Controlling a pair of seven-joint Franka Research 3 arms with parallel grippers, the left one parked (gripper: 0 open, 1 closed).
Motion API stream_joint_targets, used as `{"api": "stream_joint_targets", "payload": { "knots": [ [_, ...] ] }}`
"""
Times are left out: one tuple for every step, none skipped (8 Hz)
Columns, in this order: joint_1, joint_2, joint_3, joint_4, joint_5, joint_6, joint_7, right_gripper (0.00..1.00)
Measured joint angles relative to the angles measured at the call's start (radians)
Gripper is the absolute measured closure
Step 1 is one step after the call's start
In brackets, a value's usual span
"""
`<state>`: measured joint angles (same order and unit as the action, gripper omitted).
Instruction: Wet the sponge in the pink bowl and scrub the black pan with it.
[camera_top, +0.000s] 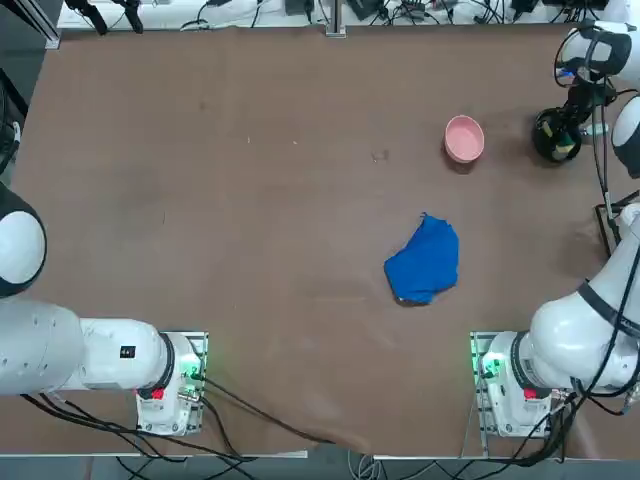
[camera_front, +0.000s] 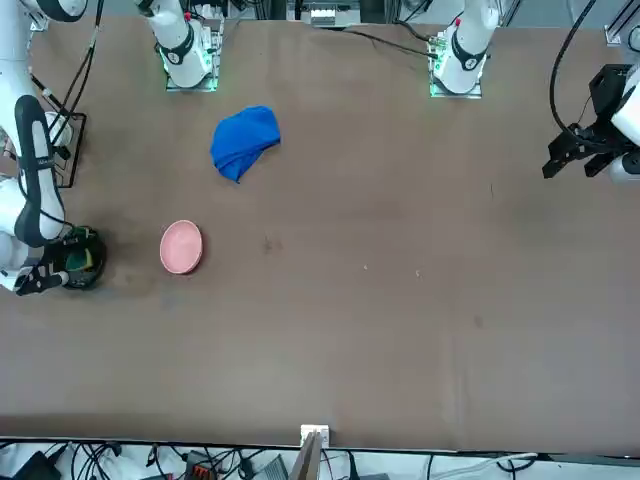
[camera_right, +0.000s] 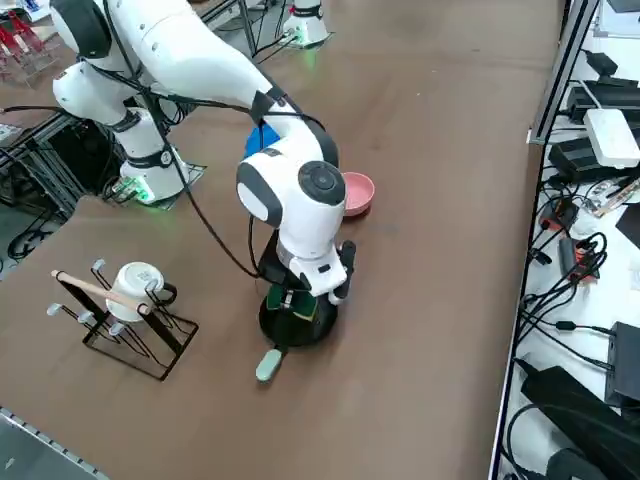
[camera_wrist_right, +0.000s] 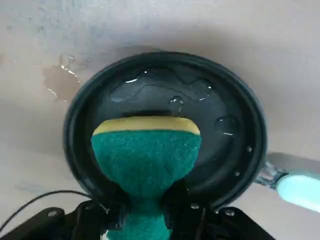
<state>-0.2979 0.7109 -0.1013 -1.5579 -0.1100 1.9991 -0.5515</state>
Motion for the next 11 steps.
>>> {"api": "stream_joint_targets", "payload": {
  "knots": [
    [-0.012,0.010,0.000,0.000,-0.002,0.013,-0.021,0.62],
    [-0.025,0.024,0.000,0.000,-0.004,0.029,-0.051,0.62],
    [-0.038,0.036,0.000,0.000,-0.010,0.049,-0.079,0.62],
    [-0.050,0.039,0.000,0.002,-0.025,0.067,-0.096,0.62],
    [-0.061,0.039,0.004,0.002,-0.035,0.084,-0.107,0.62],
    [-0.066,0.041,0.010,0.002,-0.042,0.101,-0.111,0.62],
    [-0.066,0.041,0.011,0.002,-0.049,0.120,-0.111,0.62],
    [-0.066,0.041,0.013,0.002,-0.050,0.142,-0.111,0.62],
    [-0.066,0.041,0.017,0.002,-0.050,0.149,-0.110,0.62],
    [-0.064,0.041,0.021,0.004,-0.049,0.158,-0.104,0.62],
    [-0.057,0.041,0.024,0.004,-0.045,0.162,-0.098,0.62]
  ]
}}
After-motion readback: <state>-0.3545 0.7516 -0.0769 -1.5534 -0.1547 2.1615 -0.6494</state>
